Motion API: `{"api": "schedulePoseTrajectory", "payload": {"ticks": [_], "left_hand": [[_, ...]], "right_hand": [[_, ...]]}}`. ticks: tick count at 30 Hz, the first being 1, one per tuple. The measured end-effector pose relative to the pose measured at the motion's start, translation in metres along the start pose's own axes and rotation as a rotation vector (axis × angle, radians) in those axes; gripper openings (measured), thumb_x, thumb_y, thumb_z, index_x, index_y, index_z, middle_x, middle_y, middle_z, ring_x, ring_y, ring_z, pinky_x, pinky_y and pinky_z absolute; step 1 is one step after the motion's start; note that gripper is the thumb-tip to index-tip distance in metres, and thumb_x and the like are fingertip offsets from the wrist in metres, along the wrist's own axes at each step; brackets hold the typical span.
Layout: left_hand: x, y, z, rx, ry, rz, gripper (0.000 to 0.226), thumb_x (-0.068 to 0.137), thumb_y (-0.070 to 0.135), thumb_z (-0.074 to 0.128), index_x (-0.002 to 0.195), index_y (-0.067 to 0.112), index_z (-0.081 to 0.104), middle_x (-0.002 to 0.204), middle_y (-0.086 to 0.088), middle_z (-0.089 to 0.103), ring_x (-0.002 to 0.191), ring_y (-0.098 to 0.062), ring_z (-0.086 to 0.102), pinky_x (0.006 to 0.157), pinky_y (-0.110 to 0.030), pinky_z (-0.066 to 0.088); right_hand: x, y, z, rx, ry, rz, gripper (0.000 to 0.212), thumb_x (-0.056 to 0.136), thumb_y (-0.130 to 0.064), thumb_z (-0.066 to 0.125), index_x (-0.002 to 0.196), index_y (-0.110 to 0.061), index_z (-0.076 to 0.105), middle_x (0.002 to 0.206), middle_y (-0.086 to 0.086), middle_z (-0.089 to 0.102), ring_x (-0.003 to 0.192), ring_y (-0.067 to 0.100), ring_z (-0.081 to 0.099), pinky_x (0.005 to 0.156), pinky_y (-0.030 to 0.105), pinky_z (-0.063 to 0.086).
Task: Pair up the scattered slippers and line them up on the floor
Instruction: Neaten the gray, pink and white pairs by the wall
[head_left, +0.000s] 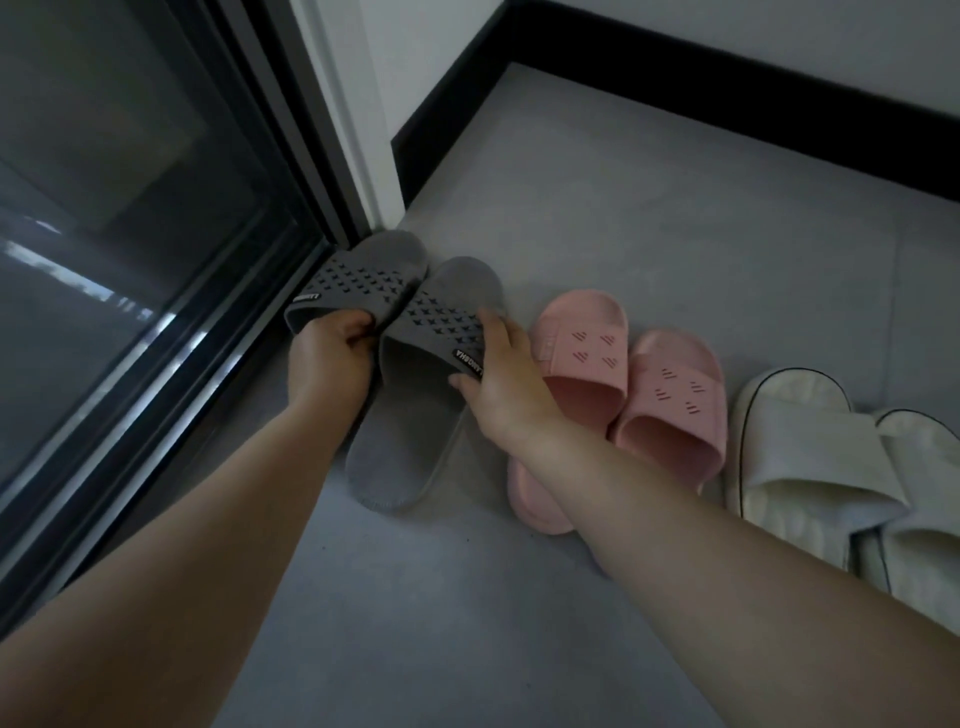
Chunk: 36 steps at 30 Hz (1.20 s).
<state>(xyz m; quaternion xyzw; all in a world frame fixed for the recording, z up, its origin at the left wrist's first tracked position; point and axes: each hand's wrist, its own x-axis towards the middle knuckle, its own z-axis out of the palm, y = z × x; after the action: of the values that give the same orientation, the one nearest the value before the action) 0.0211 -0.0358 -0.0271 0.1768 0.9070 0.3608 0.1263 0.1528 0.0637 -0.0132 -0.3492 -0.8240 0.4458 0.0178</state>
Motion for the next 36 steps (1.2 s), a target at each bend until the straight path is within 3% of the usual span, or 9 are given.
{"api": "schedulePoseTrajectory", "payload": {"ticks": [7,11,14,17,20,22,25,29,36], "left_hand": [[-0.01,0.005,-0.006,0.048,0.033,-0.001,0.023,0.085,0.0,0.047,0.087,0.011,0.067,0.082,-0.008,0.062,0.078,-0.026,0.057,0.068,-0.032,0.042],[-0.018,0.014,-0.006,0.103,0.079,-0.027,0.02,0.084,0.008,0.049,0.101,0.003,0.057,0.111,-0.02,0.056,0.102,-0.035,0.051,0.084,-0.042,0.044],[-0.034,0.035,-0.002,-0.015,0.196,0.132,0.035,0.077,0.002,0.054,0.111,0.004,0.044,0.12,-0.017,0.042,0.11,-0.027,0.04,0.087,-0.026,0.032],[-0.042,0.066,0.016,-0.07,-0.064,0.384,0.041,0.075,-0.006,0.054,0.114,0.005,0.051,0.105,-0.006,0.051,0.094,-0.017,0.048,0.075,-0.01,0.036],[-0.052,0.091,0.05,0.111,-0.551,0.463,0.053,0.077,0.006,0.062,0.128,0.009,0.046,0.123,-0.012,0.054,0.109,-0.027,0.055,0.096,-0.026,0.044],[-0.058,0.097,0.074,0.348,-0.703,0.48,0.066,0.08,0.015,0.063,0.138,0.008,0.032,0.139,-0.018,0.043,0.126,-0.033,0.046,0.106,-0.033,0.037],[-0.054,0.094,0.088,0.477,-0.631,0.424,0.06,0.092,0.013,0.046,0.146,0.015,0.019,0.152,-0.014,0.028,0.136,-0.028,0.036,0.115,-0.034,0.026],[-0.05,0.08,0.086,0.407,-0.547,0.427,0.048,0.098,0.014,0.035,0.145,0.018,0.027,0.152,-0.007,0.032,0.138,-0.023,0.034,0.114,-0.027,0.017],[-0.051,0.072,0.081,0.368,-0.569,0.461,0.052,0.095,0.01,0.039,0.144,0.02,0.026,0.153,-0.006,0.03,0.136,-0.029,0.037,0.114,-0.039,0.029]], "right_hand": [[-0.006,0.007,-0.01,0.042,-0.083,-0.02,0.07,0.089,-0.013,0.056,0.146,-0.013,0.015,0.155,0.013,0.011,0.144,0.023,0.012,0.114,0.025,0.009],[-0.021,0.007,-0.023,0.085,-0.15,-0.086,0.073,0.084,-0.01,0.061,0.145,-0.013,0.021,0.15,0.012,0.023,0.138,0.023,0.028,0.116,0.035,0.026],[-0.049,0.024,-0.052,0.154,0.112,-0.122,0.051,0.081,-0.005,0.06,0.13,-0.014,0.046,0.132,0.008,0.049,0.117,0.017,0.049,0.103,0.033,0.04],[-0.081,0.065,-0.094,-0.114,0.488,-0.041,0.039,0.073,-0.001,0.062,0.11,-0.01,0.058,0.115,0.014,0.059,0.108,0.029,0.052,0.096,0.036,0.038],[-0.101,0.099,-0.12,-0.235,0.296,0.246,0.065,0.075,-0.011,0.066,0.134,-0.014,0.038,0.133,0.016,0.048,0.122,0.033,0.044,0.099,0.034,0.033],[-0.103,0.11,-0.123,-0.181,0.138,0.332,0.075,0.08,-0.013,0.064,0.144,-0.017,0.024,0.142,0.015,0.04,0.128,0.031,0.043,0.101,0.034,0.035],[-0.099,0.115,-0.121,-0.178,0.112,0.283,0.067,0.087,-0.009,0.053,0.145,-0.018,0.021,0.145,0.014,0.038,0.127,0.031,0.045,0.103,0.037,0.037],[-0.097,0.119,-0.118,-0.141,0.141,0.279,0.063,0.089,-0.007,0.049,0.145,-0.019,0.023,0.14,0.015,0.042,0.121,0.032,0.05,0.102,0.039,0.04],[-0.101,0.122,-0.112,-0.119,0.198,0.277,0.057,0.091,-0.011,0.046,0.143,-0.022,0.026,0.133,0.015,0.048,0.116,0.034,0.054,0.097,0.043,0.044]]}}
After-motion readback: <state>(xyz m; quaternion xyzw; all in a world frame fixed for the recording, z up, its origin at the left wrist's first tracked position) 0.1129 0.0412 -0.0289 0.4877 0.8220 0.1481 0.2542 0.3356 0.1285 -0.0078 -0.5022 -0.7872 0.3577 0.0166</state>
